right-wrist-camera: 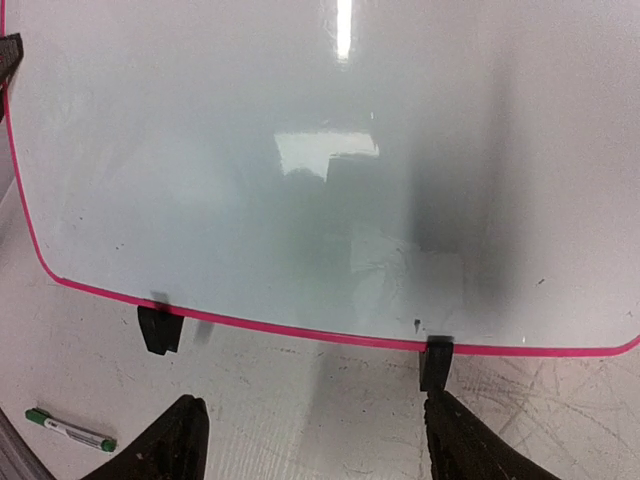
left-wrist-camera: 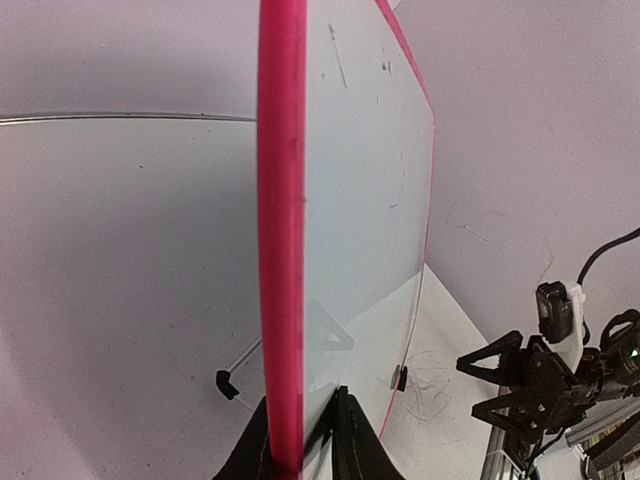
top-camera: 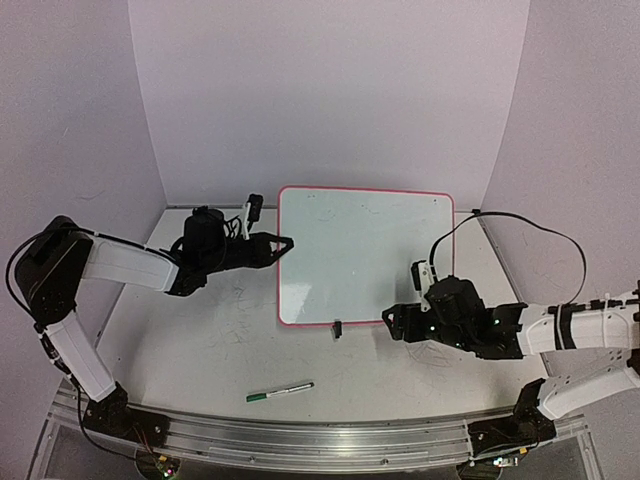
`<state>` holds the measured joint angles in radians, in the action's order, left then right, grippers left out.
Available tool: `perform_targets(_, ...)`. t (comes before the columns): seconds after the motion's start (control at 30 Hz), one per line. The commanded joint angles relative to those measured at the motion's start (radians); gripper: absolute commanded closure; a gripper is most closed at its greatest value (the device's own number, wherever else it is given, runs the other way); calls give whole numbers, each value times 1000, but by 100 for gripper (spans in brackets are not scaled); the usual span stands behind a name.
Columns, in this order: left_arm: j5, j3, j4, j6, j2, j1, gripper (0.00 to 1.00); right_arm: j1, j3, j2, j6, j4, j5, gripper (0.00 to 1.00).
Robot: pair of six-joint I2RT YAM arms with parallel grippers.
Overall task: Write a sentence on the whiteboard
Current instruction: Pick up the whiteboard from the center of the board, then place the whiteboard at the center of the board, then pick up the whiteboard marker from the center of the board.
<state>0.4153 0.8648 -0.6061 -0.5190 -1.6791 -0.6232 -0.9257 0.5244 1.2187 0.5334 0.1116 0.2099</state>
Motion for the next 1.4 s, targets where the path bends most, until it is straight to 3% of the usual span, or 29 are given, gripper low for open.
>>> perform_targets(0.0,30,11,27,70,-97,-40,96,-3,56,5,-18,-28,24,25)
perform_targets(0.23,49,-81,-135,54,-103,-42,100,-4,83,13,-33,-30,10,25)
perform_targets(0.37,4,-150,-132,76,-63,-40,94,-11,94,15,-92,-37,-32,24)
perform_targets(0.6,-81,-242,-96,64,42,-34,38,-108,202,128,-298,-44,-240,22)
perform_targets(0.83,-222,-257,141,65,250,-25,15,-218,388,392,-600,-50,-442,22)
perform_targets(1.03,-339,-275,336,41,447,-13,9,-279,589,630,-728,-98,-508,27)
perform_targets(1.37,-406,-277,459,29,583,-6,8,-327,657,771,-816,-140,-472,35)
